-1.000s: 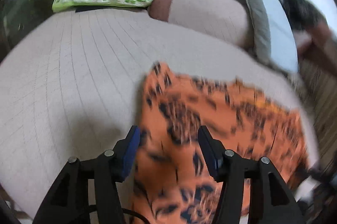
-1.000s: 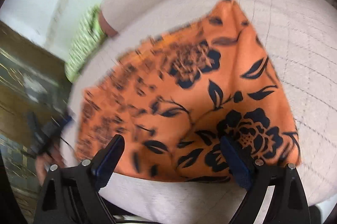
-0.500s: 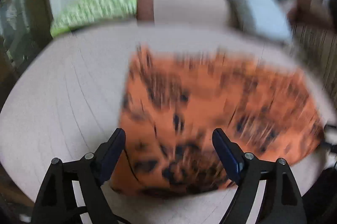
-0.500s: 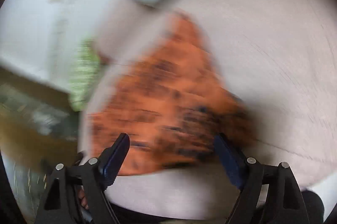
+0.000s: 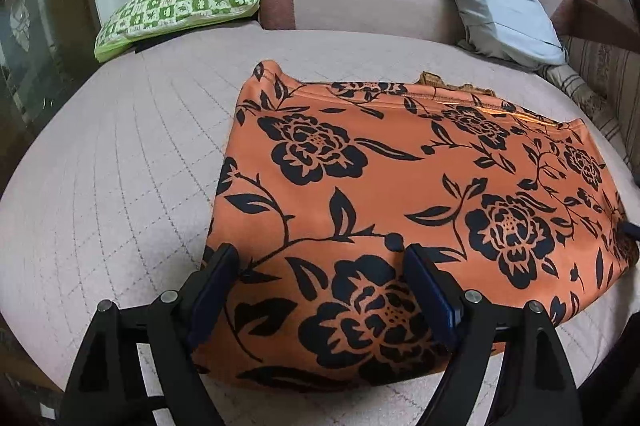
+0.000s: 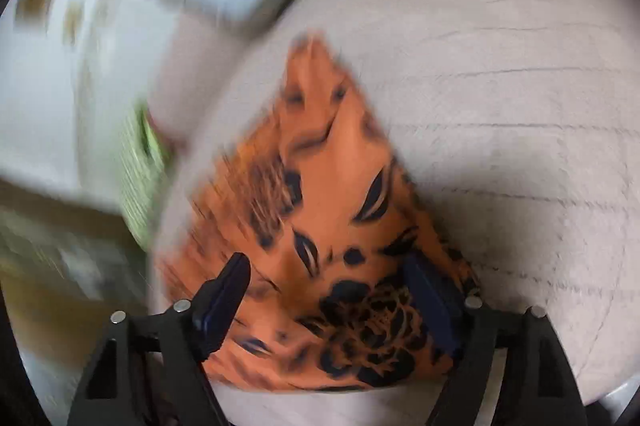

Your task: Fold small clothes

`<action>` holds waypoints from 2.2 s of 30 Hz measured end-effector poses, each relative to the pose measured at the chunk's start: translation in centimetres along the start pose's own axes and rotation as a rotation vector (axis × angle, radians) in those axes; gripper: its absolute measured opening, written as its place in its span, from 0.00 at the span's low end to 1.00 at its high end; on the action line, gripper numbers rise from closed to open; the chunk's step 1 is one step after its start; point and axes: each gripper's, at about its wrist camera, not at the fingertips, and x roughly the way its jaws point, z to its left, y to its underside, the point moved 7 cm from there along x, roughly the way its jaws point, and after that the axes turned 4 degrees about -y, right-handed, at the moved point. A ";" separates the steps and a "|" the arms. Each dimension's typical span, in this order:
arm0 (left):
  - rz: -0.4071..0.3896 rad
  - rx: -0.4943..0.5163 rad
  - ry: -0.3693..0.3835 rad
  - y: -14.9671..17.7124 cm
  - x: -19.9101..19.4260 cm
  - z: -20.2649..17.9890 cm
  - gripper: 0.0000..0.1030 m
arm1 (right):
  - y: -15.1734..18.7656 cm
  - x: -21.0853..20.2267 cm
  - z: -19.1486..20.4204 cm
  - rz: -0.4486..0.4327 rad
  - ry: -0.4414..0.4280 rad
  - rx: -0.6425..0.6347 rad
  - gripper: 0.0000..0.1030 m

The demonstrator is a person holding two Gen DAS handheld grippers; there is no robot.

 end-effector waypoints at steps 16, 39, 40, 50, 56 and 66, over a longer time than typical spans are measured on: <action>-0.005 -0.059 0.036 0.4 -0.9 0.2 0.82 | 6.0 -4.3 0.3 0.019 0.062 -0.139 0.82; -0.088 -0.066 0.094 -0.4 -3.4 -0.6 0.82 | 7.3 -2.4 -3.1 -0.044 -0.045 0.192 0.82; -0.091 -0.064 0.093 -0.4 -3.4 -0.6 0.82 | 6.7 -2.1 -3.0 -0.052 -0.062 0.203 0.82; -0.103 -0.058 0.068 -0.7 -3.1 -1.1 0.82 | 3.6 -0.9 -3.7 -0.116 -0.018 0.237 0.81; -0.146 -0.036 0.065 -1.9 -4.2 -2.4 0.82 | 3.8 -0.7 -3.6 -0.105 0.059 0.140 0.66; -0.046 0.016 0.058 -1.4 -2.2 -4.2 0.73 | 3.1 0.6 -2.8 -0.073 0.093 0.101 0.50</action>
